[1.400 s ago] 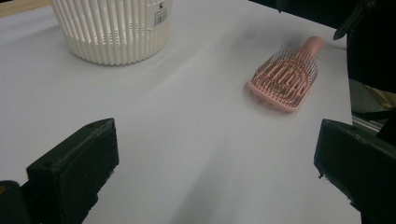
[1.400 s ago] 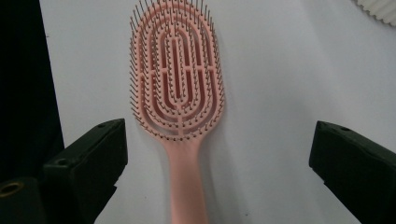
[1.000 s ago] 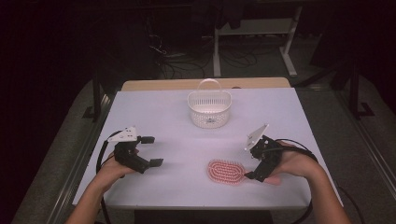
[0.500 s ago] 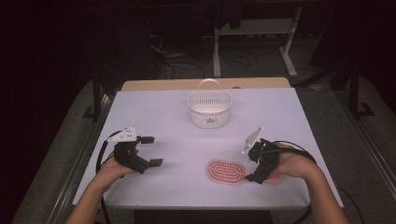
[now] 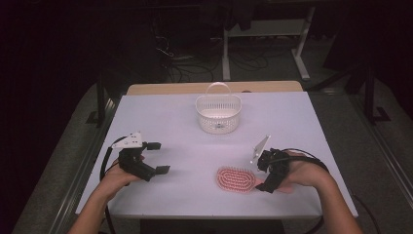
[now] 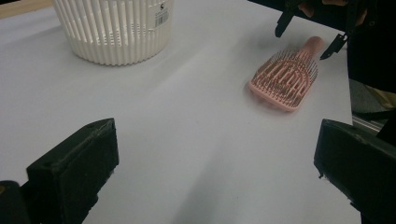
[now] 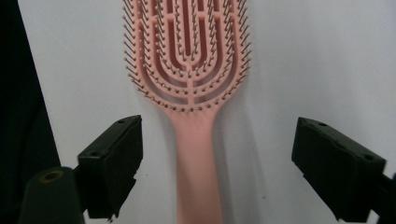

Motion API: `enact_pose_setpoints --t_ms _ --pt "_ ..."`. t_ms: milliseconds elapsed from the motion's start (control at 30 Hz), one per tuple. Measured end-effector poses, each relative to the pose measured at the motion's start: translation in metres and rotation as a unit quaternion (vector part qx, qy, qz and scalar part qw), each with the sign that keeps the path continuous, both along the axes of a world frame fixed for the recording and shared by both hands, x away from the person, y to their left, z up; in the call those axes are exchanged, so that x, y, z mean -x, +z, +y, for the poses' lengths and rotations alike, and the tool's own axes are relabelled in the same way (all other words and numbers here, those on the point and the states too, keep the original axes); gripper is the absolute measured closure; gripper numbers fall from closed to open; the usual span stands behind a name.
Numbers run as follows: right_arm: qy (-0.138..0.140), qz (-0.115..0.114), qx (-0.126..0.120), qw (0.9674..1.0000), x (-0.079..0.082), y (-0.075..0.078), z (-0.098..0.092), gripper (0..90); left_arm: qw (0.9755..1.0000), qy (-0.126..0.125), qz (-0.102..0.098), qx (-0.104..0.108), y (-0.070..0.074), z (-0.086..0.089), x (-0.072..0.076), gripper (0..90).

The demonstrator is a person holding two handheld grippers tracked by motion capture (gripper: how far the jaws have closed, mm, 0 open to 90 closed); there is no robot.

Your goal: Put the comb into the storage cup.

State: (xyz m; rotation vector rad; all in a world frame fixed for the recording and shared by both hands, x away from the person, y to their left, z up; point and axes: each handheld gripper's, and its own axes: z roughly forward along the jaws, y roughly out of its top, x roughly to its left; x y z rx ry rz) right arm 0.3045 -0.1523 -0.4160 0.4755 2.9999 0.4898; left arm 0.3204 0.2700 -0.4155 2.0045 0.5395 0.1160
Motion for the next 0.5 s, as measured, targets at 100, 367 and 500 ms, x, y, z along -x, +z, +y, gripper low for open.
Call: enact_pose_setpoints --t_ms 100,367,500 --pt "0.0 0.006 0.007 1.0 0.0005 -0.002 0.0006 20.0 1.0 0.0 0.0 0.0 0.0 0.0002 0.0 0.0" --pt "0.001 0.019 0.021 0.9996 0.0006 -0.0059 0.0014 29.2 1.0 0.0 -0.001 0.0 0.0 0.0001 0.0 0.0" --pt "-0.001 0.024 0.028 0.9993 0.0006 -0.008 0.0018 32.4 1.0 0.001 -0.001 -0.001 -0.0001 0.0 -0.0001 0.0"
